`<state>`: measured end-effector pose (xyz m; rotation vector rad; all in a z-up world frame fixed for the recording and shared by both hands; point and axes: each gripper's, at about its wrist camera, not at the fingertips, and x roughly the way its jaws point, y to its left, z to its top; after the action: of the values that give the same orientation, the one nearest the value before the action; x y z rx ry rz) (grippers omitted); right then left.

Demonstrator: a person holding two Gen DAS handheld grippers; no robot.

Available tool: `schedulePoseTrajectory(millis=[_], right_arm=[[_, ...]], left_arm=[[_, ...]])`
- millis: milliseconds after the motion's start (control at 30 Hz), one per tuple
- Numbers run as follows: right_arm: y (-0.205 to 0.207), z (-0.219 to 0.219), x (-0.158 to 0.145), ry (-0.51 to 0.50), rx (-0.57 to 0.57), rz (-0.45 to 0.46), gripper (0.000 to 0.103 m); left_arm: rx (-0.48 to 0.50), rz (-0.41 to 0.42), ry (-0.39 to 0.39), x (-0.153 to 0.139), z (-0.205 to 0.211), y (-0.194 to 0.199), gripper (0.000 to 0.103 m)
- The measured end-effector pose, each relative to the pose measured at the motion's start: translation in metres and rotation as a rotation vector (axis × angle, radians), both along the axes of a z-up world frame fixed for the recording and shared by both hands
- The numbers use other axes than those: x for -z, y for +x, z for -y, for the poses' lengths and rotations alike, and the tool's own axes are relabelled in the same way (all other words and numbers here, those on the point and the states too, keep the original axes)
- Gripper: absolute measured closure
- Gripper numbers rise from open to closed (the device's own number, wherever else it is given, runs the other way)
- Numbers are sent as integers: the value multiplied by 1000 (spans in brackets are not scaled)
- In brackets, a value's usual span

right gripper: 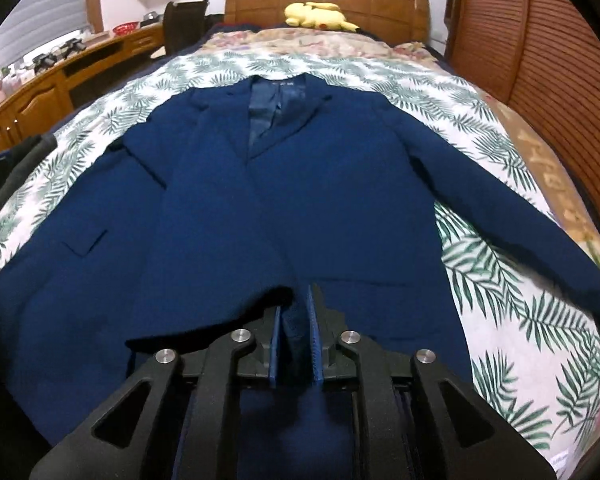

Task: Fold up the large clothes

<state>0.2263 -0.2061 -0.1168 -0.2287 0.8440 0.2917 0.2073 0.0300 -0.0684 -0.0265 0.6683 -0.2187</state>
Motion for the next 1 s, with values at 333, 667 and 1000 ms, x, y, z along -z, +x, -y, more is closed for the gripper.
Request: schedulePoseTrajectory(millis=[333, 667, 1000], right_arm=[[-32, -3, -22, -30, -45, 71, 55], [-42, -43, -20, 16, -161, 36, 54], [-28, -78, 32, -94, -233, -75, 53]], left_arm=[[23, -9, 20, 8, 17, 10, 52], [15, -31, 36, 14, 23, 18, 52], [14, -32, 35, 15, 24, 19, 52]])
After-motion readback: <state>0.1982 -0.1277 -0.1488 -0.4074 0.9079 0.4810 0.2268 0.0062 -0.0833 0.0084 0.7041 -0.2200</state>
